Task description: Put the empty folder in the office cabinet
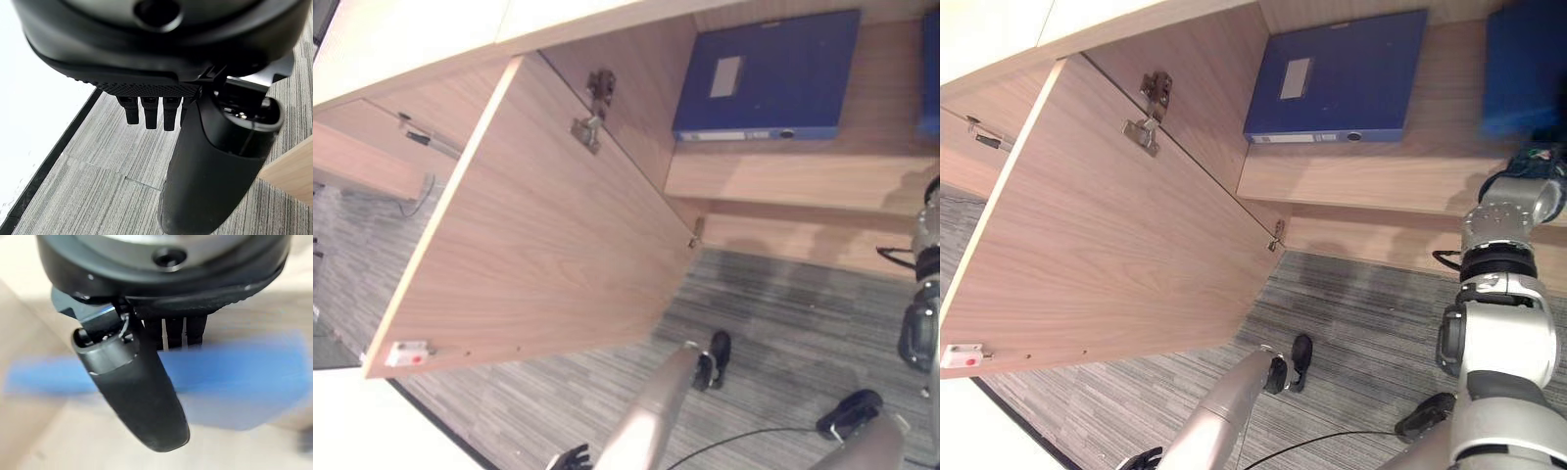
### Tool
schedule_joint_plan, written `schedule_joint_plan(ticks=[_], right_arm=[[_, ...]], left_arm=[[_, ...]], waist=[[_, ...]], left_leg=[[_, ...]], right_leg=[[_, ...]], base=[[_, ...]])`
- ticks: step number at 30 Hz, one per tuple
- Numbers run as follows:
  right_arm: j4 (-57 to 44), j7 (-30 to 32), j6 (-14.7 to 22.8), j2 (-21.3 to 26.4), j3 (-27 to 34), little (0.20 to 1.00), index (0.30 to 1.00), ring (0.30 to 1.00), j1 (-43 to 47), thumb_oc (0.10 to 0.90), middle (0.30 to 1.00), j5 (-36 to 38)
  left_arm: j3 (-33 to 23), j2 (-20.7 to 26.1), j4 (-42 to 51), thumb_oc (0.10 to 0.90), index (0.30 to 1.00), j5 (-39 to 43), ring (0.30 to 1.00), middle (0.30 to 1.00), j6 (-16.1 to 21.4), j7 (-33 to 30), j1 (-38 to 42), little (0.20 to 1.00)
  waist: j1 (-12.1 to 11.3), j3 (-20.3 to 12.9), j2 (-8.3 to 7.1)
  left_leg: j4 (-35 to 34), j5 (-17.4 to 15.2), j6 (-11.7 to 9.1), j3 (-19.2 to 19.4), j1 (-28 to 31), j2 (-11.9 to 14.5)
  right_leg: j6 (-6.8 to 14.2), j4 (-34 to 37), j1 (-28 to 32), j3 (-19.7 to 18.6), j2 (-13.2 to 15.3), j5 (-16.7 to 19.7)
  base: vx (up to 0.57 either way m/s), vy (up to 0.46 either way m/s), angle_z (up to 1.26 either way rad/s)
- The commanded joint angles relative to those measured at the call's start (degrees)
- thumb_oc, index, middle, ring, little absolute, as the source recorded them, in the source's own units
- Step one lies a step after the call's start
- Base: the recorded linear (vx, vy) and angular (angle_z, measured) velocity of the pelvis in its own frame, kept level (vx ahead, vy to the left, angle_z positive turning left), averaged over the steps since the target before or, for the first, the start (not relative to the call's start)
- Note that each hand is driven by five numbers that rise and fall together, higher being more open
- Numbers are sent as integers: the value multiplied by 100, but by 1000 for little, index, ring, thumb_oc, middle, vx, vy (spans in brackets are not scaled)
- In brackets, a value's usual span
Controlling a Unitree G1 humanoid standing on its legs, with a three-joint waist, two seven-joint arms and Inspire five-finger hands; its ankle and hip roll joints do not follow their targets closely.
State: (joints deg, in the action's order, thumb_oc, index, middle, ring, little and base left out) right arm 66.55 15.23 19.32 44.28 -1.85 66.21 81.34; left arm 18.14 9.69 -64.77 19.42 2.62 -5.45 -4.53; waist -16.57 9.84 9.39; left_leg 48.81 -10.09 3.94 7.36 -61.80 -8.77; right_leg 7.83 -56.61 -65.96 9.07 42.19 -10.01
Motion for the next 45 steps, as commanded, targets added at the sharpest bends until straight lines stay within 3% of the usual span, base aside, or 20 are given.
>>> schedule_joint_plan(ticks=[1, 5, 6, 7, 10, 14, 18, 22, 25, 28, 31, 38, 45], right_arm=[[10, -452, -907, 693, -975, 900, 900, 900, 826, 800, 900, -1569], [685, -655, -1538, 792, -1730, 900, 900, 900, 1102, 800, 900, -2584], [705, -667, -1542, 793, -1747, 900, 900, 900, 1128, 800, 900, -2586], [776, -845, -1754, 816, -2131, 900, 900, 900, 1189, 800, 900, -3064], [735, -1113, -1903, 836, -2554, 900, 900, 900, 1244, 800, 900, -3530], [445, -1791, -2084, 996, -3600, 900, 900, 900, 1152, 800, 900, -4787], [208, -2119, -2057, 1288, -4370, 900, 900, 900, 980, 800, 900, -5971], [-166, -2696, -2124, 1562, -4998, 900, 900, 900, 819, 800, 900, -6601], [-577, -3119, -2161, 1695, -5456, 900, 900, 900, 702, 800, 900, -6836], [-1150, -3349, -2148, 1755, -5550, 900, 900, 900, 559, 800, 900, -6498], [-1226, -3468, -2134, 1666, -5659, 900, 900, 900, 572, 800, 900, -6401], [-1873, -3820, -2127, 1355, -6588, 900, 900, 900, 584, 800, 900, -8134], [-3200, -4078, -2049, 947, -6693, 900, 900, 900, -165, 800, 900, -9471]], left_arm=[[-281, 758, -685, 800, 900, -13, 900, 900, -54, 75, -269, 900], [-335, 774, -780, 800, 900, 16, 900, 900, -71, 144, -256, 900], [-338, 767, -782, 800, 900, 17, 900, 900, -70, 144, -252, 900], [-353, 788, -810, 800, 900, 51, 900, 900, -67, 169, -247, 900], [-383, 790, -822, 800, 900, 48, 900, 900, -68, 216, -258, 900], [-426, 855, -811, 800, 900, -82, 900, 900, -67, 387, -302, 900], [-517, 878, -783, 800, 900, -188, 900, 900, -22, 500, -336, 900], [-594, 932, -739, 800, 900, -286, 900, 900, 9, 597, -309, 900], [-643, 928, -726, 800, 900, -333, 900, 900, 40, 680, -276, 900], [-712, 900, -742, 800, 900, -356, 900, 900, 63, 708, -229, 900], [-767, 892, -769, 800, 900, -260, 900, 900, 119, 718, -142, 900], [-855, 793, -743, 800, 900, -122, 900, 900, 92, 662, 151, 900], [-982, 597, -752, 800, 900, -248, 900, 900, -26, 640, 430, 900]], waist=[[136, 248, -31], [256, 343, -207], [257, 345, -203], [291, 390, -282], [327, 430, -334], [379, 498, -458], [448, 549, -560], [494, 606, -633], [534, 662, -668], [577, 708, -707], [576, 766, -738], [670, 887, -812], [815, 1075, -855]], left_leg=[[-690, -275, -217, -417, 353, -29], [-839, -180, -278, -407, 308, 110], [-846, -175, -278, -406, 309, 113], [-913, -134, -296, -392, 301, 162], [-967, -98, -316, -394, 294, 221], [-1098, -15, -365, -392, 312, 317], [-1264, 53, -418, -411, 356, 398], [-1431, 109, -465, -416, 432, 480], [-1633, 177, -504, -392, 551, 563], [-1807, 251, -540, -384, 638, 633], [-1977, 322, -562, -368, 729, 691], [-2264, 428, -595, -300, 863, 794], [-2388, 447, -602, -235, 956, 860]], right_leg=[[130, 145, 692, 86, -292, -203], [103, 355, 640, 191, -427, -56], [101, 362, 639, 191, -431, -51], [87, 436, 630, 236, -476, 4], [76, 519, 624, 272, -533, 69], [85, 699, 655, 417, -583, 218], [135, 889, 707, 532, -619, 356], [175, 1084, 787, 659, -639, 472], [229, 1299, 905, 807, -679, 587], [272, 1537, 1020, 914, -717, 713], [303, 1782, 1145, 1001, -742, 837], [330, 2263, 1297, 1072, -852, 1055], [340, 2495, 1381, 1072, -952, 1141]], base=[[-44, -37, -15], [-51, -39, -18], [-64, -26, -21], [-46, -21, -15], [-37, -11, -10], [-31, -11, -15], [-27, -20, -10], [-21, -17, -5], [-7, -3, -7], [-15, -7, -14], [-17, -5, -20], [-9, 6, -12], [-11, 3, -16]])
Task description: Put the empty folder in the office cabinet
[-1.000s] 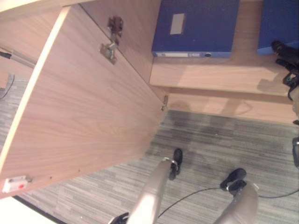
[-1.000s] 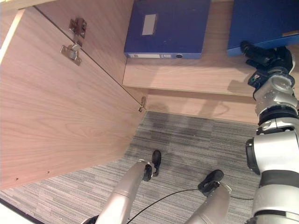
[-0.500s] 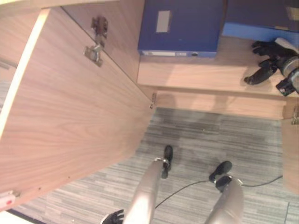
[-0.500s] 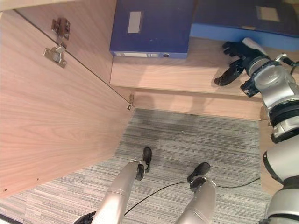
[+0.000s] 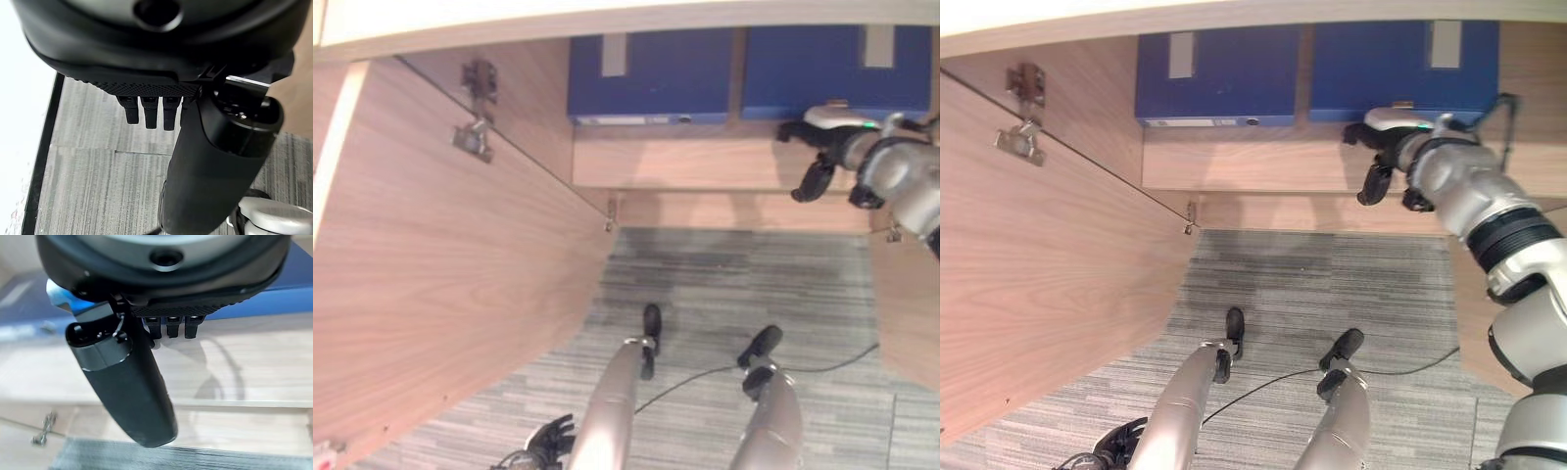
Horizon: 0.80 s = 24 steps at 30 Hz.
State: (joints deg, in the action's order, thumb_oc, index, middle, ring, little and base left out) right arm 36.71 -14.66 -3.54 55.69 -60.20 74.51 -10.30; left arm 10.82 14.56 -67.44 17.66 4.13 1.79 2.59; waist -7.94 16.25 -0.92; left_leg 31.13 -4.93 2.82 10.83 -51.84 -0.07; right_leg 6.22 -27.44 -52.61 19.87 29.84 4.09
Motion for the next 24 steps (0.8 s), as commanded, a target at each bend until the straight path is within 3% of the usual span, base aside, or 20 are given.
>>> schedule_joint_plan(ticks=[1, 12, 16, 19, 21, 24], right_arm=[[-405, -1132, 279, -293, -819, 900, 900, 900, -1170, 800, 900, -507], [837, -589, 105, -723, -445, 900, 900, 900, -1042, 800, 900, -923], [1316, -400, 35, -1201, -368, 900, 900, 900, -1112, 800, 900, -1252], [1200, -442, 49, -1452, -329, 900, 900, 900, -1511, 800, 900, -1316], [1275, -452, 60, -1584, -315, 900, 900, 900, -1699, 800, 900, -1352], [1662, -558, 72, -2064, -136, 900, 900, 900, -2267, 800, 900, -1502]], left_arm=[[-244, 67, -460, 800, 900, -118, 900, 900, -191, -88, -226, 900], [-258, 197, -493, 800, 900, 19, 900, 900, -148, -233, -41, 900], [-212, 193, -521, 800, 900, 193, 900, 900, -122, -315, 56, 900], [-195, 254, -399, 800, 900, 201, 900, 900, -89, -303, 37, 900], [-181, 269, -330, 800, 900, 187, 900, 900, -73, -291, 13, 900], [-224, 441, -214, 800, 900, 42, 900, 900, -60, -229, -110, 900]], waist=[[-14, 491, 172], [-1, 708, 110], [7, 676, -2], [3, 551, -135], [-21, 516, -154], [-132, 344, -160]], left_leg=[[-625, -66, -492, -553, -27, 13], [-790, 62, -534, -499, 87, 120], [-1089, 200, -604, -469, 395, 183], [-1620, 379, -712, -493, 1064, 196], [-1766, 422, -747, -511, 1305, 178], [-2104, 466, -765, -573, 2105, 127]], right_leg=[[496, -377, 59, -12, 256, -249], [442, 50, 175, -43, 13, -45], [461, 541, 527, 89, -207, 126], [507, 1192, 1297, 337, -529, 315], [524, 1393, 1580, 423, -637, 368], [547, 2033, 2569, 605, -923, 509]], base=[[-17, -4, -9], [-23, -14, -9], [-27, 2, -12], [-6, -30, -3], [9, -18, 2], [74, -29, -3]])
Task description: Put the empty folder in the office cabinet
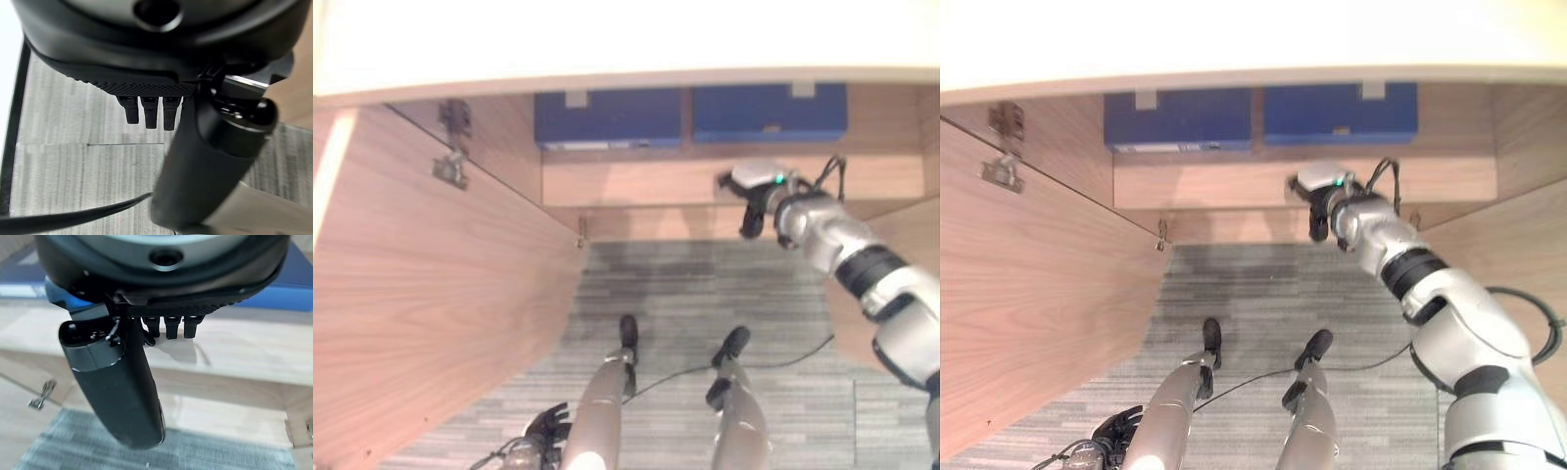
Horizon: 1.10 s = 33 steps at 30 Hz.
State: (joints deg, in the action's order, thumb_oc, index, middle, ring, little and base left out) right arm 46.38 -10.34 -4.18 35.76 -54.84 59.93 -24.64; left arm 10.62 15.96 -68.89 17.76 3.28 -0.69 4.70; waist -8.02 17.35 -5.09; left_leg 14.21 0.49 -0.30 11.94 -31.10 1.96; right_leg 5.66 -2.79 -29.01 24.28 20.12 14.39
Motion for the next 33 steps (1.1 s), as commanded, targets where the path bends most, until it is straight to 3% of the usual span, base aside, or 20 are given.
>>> schedule_joint_plan(ticks=[1, 2, 3, 6, 10, 14, 22, 25, 33], right_arm=[[832, -971, 139, -244, -573, 900, 900, 900, -915, 800, 900, -77], [994, -967, 135, -386, -517, 900, 900, 900, -1038, 800, 900, -90], [1388, -969, 119, -835, -281, 900, 900, 900, -1398, 800, 900, -54], [1755, -840, 112, -1280, -107, 900, 900, 900, -1739, 800, 900, -256], [1883, -841, 104, -1631, 79, 900, 900, 900, -2321, 800, 900, -561], [2320, -747, -15, -1939, 677, 900, 900, 900, -3345, 800, 900, -95], [2527, 17, -8, -2335, 1469, 900, 900, 900, -3983, 800, 900, 892], [2857, 483, 21, -2532, 2007, 900, 900, 900, -4264, 800, 900, 1553], [3241, 822, -7, -2672, 2269, 900, 900, 900, -4642, 800, 900, 1774]], left_arm=[[-210, 352, -82, 800, 900, -42, 900, 900, 23, 41, -336, 900], [-225, 370, -90, 800, 900, -105, 900, 900, 18, 73, -350, 900], [-306, 428, -189, 800, 900, -278, 900, 900, -31, 123, -338, 900], [-370, 427, -355, 800, 900, -543, 900, 900, -112, 136, -290, 900], [-473, 400, -426, 800, 900, -922, 900, 900, -171, 97, -301, 900], [-448, 299, -362, 800, 900, -1330, 900, 900, -204, 152, -488, 900], [-469, 118, -658, 800, 900, -1558, 900, 900, -268, -52, -650, 900], [-445, -85, -787, 800, 900, -1474, 900, 900, -262, -268, -612, 900], [-32, -428, -471, 800, 900, -1184, 900, 900, -168, -354, -472, 900]], waist=[[-161, 199, 257], [-183, 153, 262], [-247, -19, 260], [-241, -196, 231], [-180, -468, 139], [-226, -922, 81], [-176, -1358, 71], [-81, -1483, 145], [-19, -1620, 351]], left_leg=[[-486, -77, -460, -696, 253, -82], [-510, -99, -445, -701, 415, -102], [-578, -139, -429, -724, 846, -82], [-671, -204, -426, -723, 1299, -3], [-847, -144, -389, -688, 1864, 104], [-976, -232, -439, -700, 2493, 304], [-1077, -235, -499, -713, 2990, 504], [-1123, -9, -578, -772, 3068, 666], [-1355, 536, -791, -1082, 3109, 995]], right_leg=[[608, -279, 477, 203, -26, -499], [602, -191, 667, 201, -71, -493], [587, 11, 1170, 220, -202, -495], [572, 181, 1595, 163, -320, -525], [454, 361, 2109, 147, -419, -599], [324, 560, 2696, 194, -780, -873], [177, 565, 3128, 154, -1095, -1228], [93, 504, 3195, 186, -1241, -1371], [-74, 528, 3310, 347, -1555, -1632]], base=[[86, -32, -8], [122, -60, -3], [145, -58, 1], [108, -48, -3], [128, -85, -18], [199, -127, 5], [123, -103, 3], [75, -148, -1], [77, -122, 6]])
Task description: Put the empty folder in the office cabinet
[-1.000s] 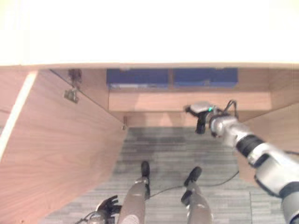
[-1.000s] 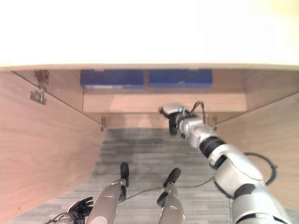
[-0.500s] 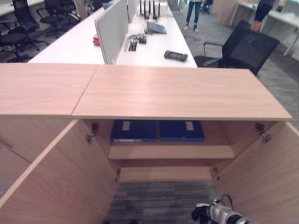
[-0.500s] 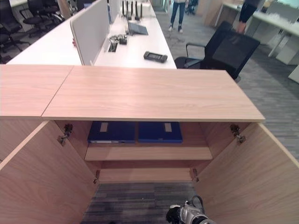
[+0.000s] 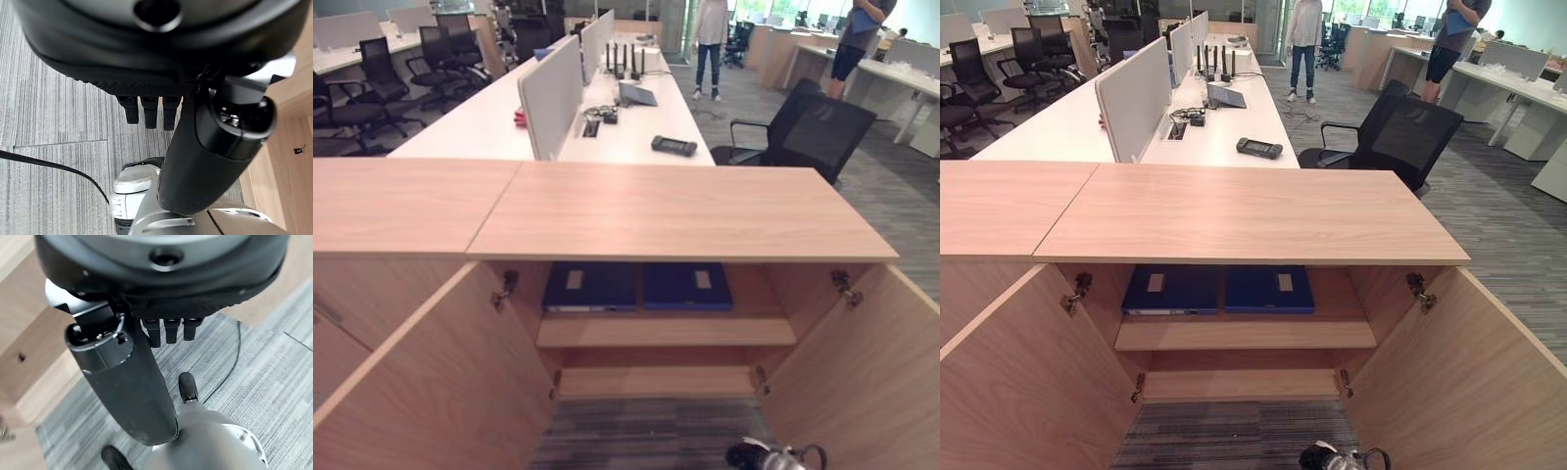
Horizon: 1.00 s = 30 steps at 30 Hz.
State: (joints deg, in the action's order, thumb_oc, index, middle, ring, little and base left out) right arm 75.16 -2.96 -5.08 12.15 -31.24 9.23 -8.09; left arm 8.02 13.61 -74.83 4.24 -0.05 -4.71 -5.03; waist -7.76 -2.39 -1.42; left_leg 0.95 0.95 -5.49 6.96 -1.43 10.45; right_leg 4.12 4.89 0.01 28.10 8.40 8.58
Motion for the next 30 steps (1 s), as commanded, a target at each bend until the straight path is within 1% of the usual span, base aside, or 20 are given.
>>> schedule_joint_plan(ticks=[1, 4, 5, 6, 7, 8, 9, 10, 11, 13, 15, 16, 17, 18, 20, 21, 22, 25, 28, 30], right_arm=[[378, 99, 97, -318, -107, 900, 900, 900, 398, 800, 900, 113], [479, 165, 94, -243, -29, 900, 900, 900, 324, 800, 900, 56], [496, 202, 95, -182, 46, 900, 900, 900, 327, 800, 900, 74], [529, 226, 95, -110, 133, 900, 900, 900, 341, 800, 900, 88], [602, 246, 92, -14, 233, 900, 900, 900, 356, 800, 900, 110], [668, 259, 98, 73, 333, 900, 900, 900, 377, 800, 900, 147], [708, 271, 101, 163, 453, 900, 900, 900, 408, 800, 900, 191], [767, 299, 108, 273, 603, 900, 900, 900, 450, 800, 900, 259], [823, 318, 110, 387, 749, 900, 900, 900, 484, 800, 900, 320], [842, 377, 116, 489, 959, 900, 900, 900, 494, 800, 900, 429], [816, 384, 123, 555, 1136, 900, 900, 900, 507, 800, 900, 574], [770, 349, 125, 547, 1189, 900, 900, 900, 488, 800, 900, 652], [731, 306, 138, 533, 1236, 900, 900, 900, 452, 800, 900, 757], [720, 314, 157, 491, 1323, 900, 900, 900, 414, 800, 900, 889], [748, 347, 181, 449, 1433, 900, 900, 900, 316, 800, 900, 983], [749, 425, 211, 421, 1572, 900, 900, 900, 233, 800, 900, 1138], [742, 463, 230, 412, 1614, 900, 900, 900, 200, 800, 900, 1183], [690, 552, 265, 358, 1670, 900, 900, 900, 138, 800, 900, 1253], [675, 643, 286, 268, 1732, 900, 900, 900, 53, 800, 900, 1294], [625, 709, 330, 248, 1771, 900, 900, 900, 5, 800, 900, 1323]], left_arm=[[304, -218, 227, 800, 900, 201, 900, 900, 188, 67, 493, 900], [470, -312, 377, 800, 900, 296, 900, 900, 216, 55, 512, 900], [474, -326, 377, 800, 900, 340, 900, 900, 208, 48, 545, 900], [473, -349, 359, 800, 900, 361, 900, 900, 211, 42, 569, 900], [455, -380, 323, 800, 900, 367, 900, 900, 200, 62, 533, 900], [430, -391, 288, 800, 900, 390, 900, 900, 198, 85, 500, 900], [402, -403, 263, 800, 900, 415, 900, 900, 202, 127, 483, 900], [375, -417, 243, 800, 900, 442, 900, 900, 204, 178, 458, 900], [336, -424, 226, 800, 900, 464, 900, 900, 198, 232, 411, 900], [212, -453, 140, 800, 900, 549, 900, 900, 166, 284, 335, 900], [3, -514, -64, 800, 900, 641, 900, 900, 138, 291, 281, 900], [-85, -545, -125, 800, 900, 678, 900, 900, 129, 281, 247, 900], [-144, -594, -177, 800, 900, 714, 900, 900, 119, 306, 226, 900], [-207, -607, -180, 800, 900, 734, 900, 900, 107, 306, 203, 900], [-210, -611, -141, 800, 900, 670, 900, 900, 123, 296, 142, 900], [-125, -608, -56, 800, 900, 646, 900, 900, 165, 276, 165, 900], [-51, -603, 14, 800, 900, 608, 900, 900, 195, 262, 198, 900], [165, -574, 263, 800, 900, 437, 900, 900, 287, 177, 246, 900], [292, -537, 329, 800, 900, 249, 900, 900, 337, 95, 296, 900], [335, -539, 337, 800, 900, 140, 900, 900, 362, 11, 357, 900]], waist=[[-55, 341, 38], [-75, 351, 124], [-75, 378, 158], [-76, 403, 173], [-80, 412, 199], [-108, 429, 223], [-143, 443, 218], [-198, 476, 212], [-239, 500, 218], [-272, 544, 251], [-261, 568, 293], [-253, 588, 309], [-230, 595, 312], [-216, 570, 322], [-189, 449, 313], [-140, 369, 287], [-105, 326, 282], [-66, 250, 327], [-43, 180, 356], [-4, 170, 377]], left_leg=[[-103, 475, -369, -625, 196, 254], [-273, 701, -489, -738, 116, 343], [-253, 876, -534, -776, 31, 360], [-237, 922, -533, -773, -40, 355], [-184, 811, -466, -781, -77, 310], [-36, 664, -402, -825, -98, 198], [170, 386, -290, -861, -106, 8], [533, 53, -165, -902, -161, -219], [821, -172, -75, -916, -196, -439], [1373, -573, 87, -943, -303, -853], [1723, -873, 198, -994, -372, -1157], [1742, -965, 238, -1025, -373, -1267], [1690, -1138, 311, -1016, -380, -1342], [1538, -1199, 341, -1000, -296, -1351], [1175, -1126, 359, -979, -64, -1308], [767, -981, 329, -999, 69, -1260], [529, -902, 320, -1019, 135, -1238], [-46, -673, 346, -1093, 289, -1198], [-480, -497, 399, -1181, 434, -1206], [-571, -448, 436, -1191, 446, -1239]], right_leg=[[85, -211, 466, -59, -486, -1156], [57, -168, 459, 118, -560, -1206], [54, -152, 451, 198, -566, -1217], [43, -139, 443, 269, -544, -1220], [37, -119, 444, 312, -524, -1222], [43, -100, 463, 310, -508, -1208], [42, -103, 474, 295, -456, -1184], [47, -135, 480, 291, -377, -1161], [39, -175, 475, 289, -315, -1146], [27, -279, 429, 243, -236, -1115], [46, -383, 334, 149, -208, -1066], [52, -408, 298, 109, -198, -1040], [70, -418, 277, 82, -187, -1023], [79, -415, 278, 100, -176, -986], [92, -346, 342, 107, -213, -961], [138, -299, 350, 183, -188, -900], [183, -265, 343, 227, -146, -828], [268, -187, 260, 263, -70, -660], [347, -101, 195, 253, -40, -514], [412, -76, 133, 240, 19, -408]], base=[[83, -131, 27], [12, -69, 30], [-57, -14, 25], [-56, -2, 28], [-36, -3, 38], [-27, 2, 37], [-49, 23, 32], [-67, 39, 18], [-85, 62, 7], [-91, 99, 6], [-93, 122, -3], [-80, 109, -42], [-55, 95, -32], [-16, 92, -6], [12, 106, 24], [-30, 144, 27], [-70, 162, 32], [-81, 136, 18], [-86, 145, 10], [-94, 162, 6]])
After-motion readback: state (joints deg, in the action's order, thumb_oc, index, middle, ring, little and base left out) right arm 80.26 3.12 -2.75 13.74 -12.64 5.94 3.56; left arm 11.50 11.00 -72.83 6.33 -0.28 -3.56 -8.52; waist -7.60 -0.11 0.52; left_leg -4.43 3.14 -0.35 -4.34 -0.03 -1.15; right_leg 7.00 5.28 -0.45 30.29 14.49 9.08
